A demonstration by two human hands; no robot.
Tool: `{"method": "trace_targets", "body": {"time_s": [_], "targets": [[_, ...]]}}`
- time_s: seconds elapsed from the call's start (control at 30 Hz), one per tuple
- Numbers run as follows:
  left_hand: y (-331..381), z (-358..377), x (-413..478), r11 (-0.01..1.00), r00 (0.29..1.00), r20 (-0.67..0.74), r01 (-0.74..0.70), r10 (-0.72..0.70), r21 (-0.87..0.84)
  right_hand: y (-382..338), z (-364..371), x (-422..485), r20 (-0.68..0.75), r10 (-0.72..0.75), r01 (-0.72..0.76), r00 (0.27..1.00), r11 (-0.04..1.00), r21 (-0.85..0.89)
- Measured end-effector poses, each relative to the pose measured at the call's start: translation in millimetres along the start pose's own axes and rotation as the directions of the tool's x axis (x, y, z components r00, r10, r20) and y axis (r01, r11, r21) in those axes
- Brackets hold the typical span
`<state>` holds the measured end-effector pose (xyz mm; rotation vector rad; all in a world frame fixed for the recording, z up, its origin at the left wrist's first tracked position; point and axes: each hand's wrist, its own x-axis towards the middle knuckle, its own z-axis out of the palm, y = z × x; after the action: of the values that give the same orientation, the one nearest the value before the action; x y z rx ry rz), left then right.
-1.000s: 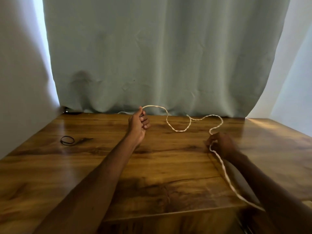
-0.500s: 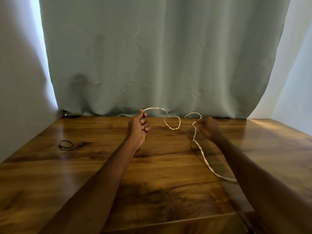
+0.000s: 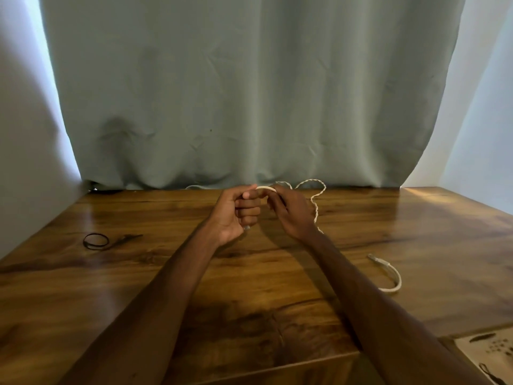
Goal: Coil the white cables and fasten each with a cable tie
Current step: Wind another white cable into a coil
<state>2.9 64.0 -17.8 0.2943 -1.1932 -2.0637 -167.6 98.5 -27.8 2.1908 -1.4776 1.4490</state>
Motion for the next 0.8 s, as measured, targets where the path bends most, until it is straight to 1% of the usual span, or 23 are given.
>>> {"method": "trace_targets", "body": {"time_s": [0.1, 0.2, 0.27, 0.3, 0.37, 0.43, 0.53, 0.6, 0.63, 0.7, 0.77, 0.8], "targets": [[2.0, 2.7, -3.3, 0.988, 0.981, 0.179, 0.091, -0.067, -0.126, 5.3, 2.7, 5.6, 0.094, -0.052, 0.063, 0.994, 0.991, -0.121], [2.1, 1.6, 1.0, 0.96, 0.965, 0.26, 0.097, -0.026, -0.265, 5.8, 11.5, 7.4, 0.231, -0.092, 0.122, 0.969, 0.986, -0.118], [1.4, -0.1, 5.5, 0.926, 0.963, 0.269, 0.087, 0.016, -0.367, 4.2, 21.9, 1.3, 0.284, -0.12, 0.162, 0.951, 0.978, -0.129], [0.7, -0.5, 7.7, 0.922, 0.973, 0.228, 0.053, 0.039, -0.383, 4.0, 26.8, -2.8, 0.296, -0.129, 0.182, 0.946, 0.97, -0.159], [0.9, -1.9, 10.9, 0.935, 0.989, 0.11, -0.055, 0.099, -0.351, 5.6, 32.8, -9.1, 0.324, -0.137, 0.213, 0.936, 0.954, -0.211], [4.0, -2.7, 10.8, 0.935, 0.986, 0.042, -0.141, 0.164, -0.326, 3.7, 34.2, -13.3, 0.349, -0.124, 0.215, 0.929, 0.948, -0.234], [6.2, -9.9, 11.4, 0.906, 0.977, -0.037, -0.208, 0.209, -0.37, -2.4, 32.4, -16.9, 0.358, -0.136, 0.23, 0.924, 0.945, -0.234], [7.8, -14.2, 12.1, 0.897, 0.971, -0.071, -0.237, 0.227, -0.374, -6.2, 29.6, -18.6, 0.381, -0.118, 0.208, 0.917, 0.957, -0.204], [9.2, -17.0, 12.6, 0.897, 0.967, -0.094, -0.256, 0.239, -0.361, -7.8, 27.7, -19.2, 0.396, -0.094, 0.173, 0.914, 0.97, -0.169], [13.3, -26.2, 12.9, 0.901, 0.95, -0.159, -0.305, 0.267, -0.307, -9.6, 24.4, -21.8, 0.426, -0.011, 0.039, 0.905, 0.998, -0.056], [16.8, -34.4, 13.1, 0.916, 0.93, -0.233, -0.335, 0.284, -0.22, -11.0, 22.0, -24.7, 0.453, 0.05, -0.098, 0.89, 0.992, 0.083], [16.2, -36.7, 13.9, 0.926, 0.922, -0.26, -0.337, 0.287, -0.171, -12.7, 20.6, -25.6, 0.464, 0.063, -0.139, 0.884, 0.981, 0.132]]}}
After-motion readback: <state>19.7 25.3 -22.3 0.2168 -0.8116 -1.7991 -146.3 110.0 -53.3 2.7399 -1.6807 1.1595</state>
